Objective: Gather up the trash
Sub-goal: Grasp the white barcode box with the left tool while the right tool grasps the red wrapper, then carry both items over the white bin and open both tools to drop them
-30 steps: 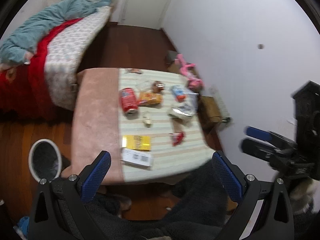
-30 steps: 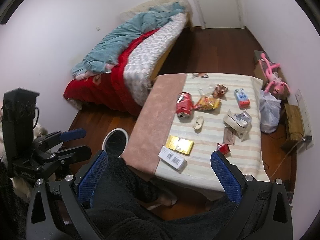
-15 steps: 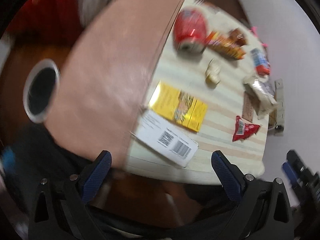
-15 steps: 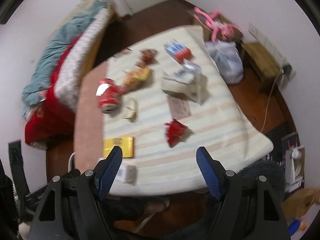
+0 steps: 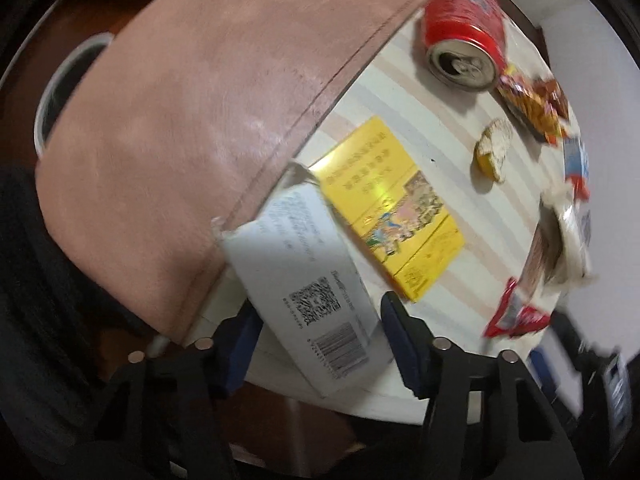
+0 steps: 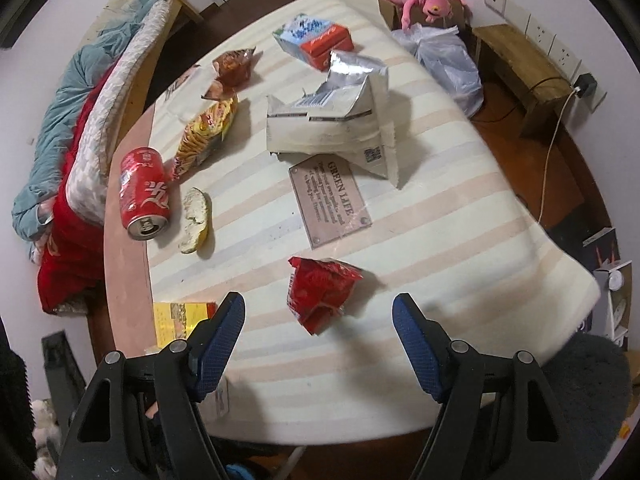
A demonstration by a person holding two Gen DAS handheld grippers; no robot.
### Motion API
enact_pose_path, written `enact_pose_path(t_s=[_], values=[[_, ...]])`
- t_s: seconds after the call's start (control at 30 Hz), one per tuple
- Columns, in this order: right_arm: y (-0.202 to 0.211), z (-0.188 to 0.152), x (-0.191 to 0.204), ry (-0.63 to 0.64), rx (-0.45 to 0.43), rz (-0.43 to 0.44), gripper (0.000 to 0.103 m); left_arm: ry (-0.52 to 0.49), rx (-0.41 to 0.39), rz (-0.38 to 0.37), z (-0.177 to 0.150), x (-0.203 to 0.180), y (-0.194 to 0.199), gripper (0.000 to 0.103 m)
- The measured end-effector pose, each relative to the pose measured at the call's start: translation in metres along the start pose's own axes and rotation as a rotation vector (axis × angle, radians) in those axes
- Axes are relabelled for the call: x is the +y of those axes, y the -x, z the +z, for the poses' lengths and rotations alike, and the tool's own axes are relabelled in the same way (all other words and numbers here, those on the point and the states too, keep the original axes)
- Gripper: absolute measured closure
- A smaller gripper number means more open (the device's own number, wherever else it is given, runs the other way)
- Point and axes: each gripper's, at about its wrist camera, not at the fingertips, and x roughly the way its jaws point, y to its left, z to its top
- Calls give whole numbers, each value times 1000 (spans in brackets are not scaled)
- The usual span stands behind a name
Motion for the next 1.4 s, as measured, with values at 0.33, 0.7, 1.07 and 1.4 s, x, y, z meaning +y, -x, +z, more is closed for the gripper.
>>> enact_pose_path(t_s=[0.33,0.7,1.07,1.4], values=[[-35,7,9,9,25,0,42,-449,-21,215,21,3,19,51],[-43,-1,39,130,8,-63,79,-430,-206,234,7,10,61,59],[16,-27,70,255,-96,-61,79,-527,-530,214,-26,9,150,59],[77,-65,153,380,-198,75,80,-470,-664,99,20,63,198,59]])
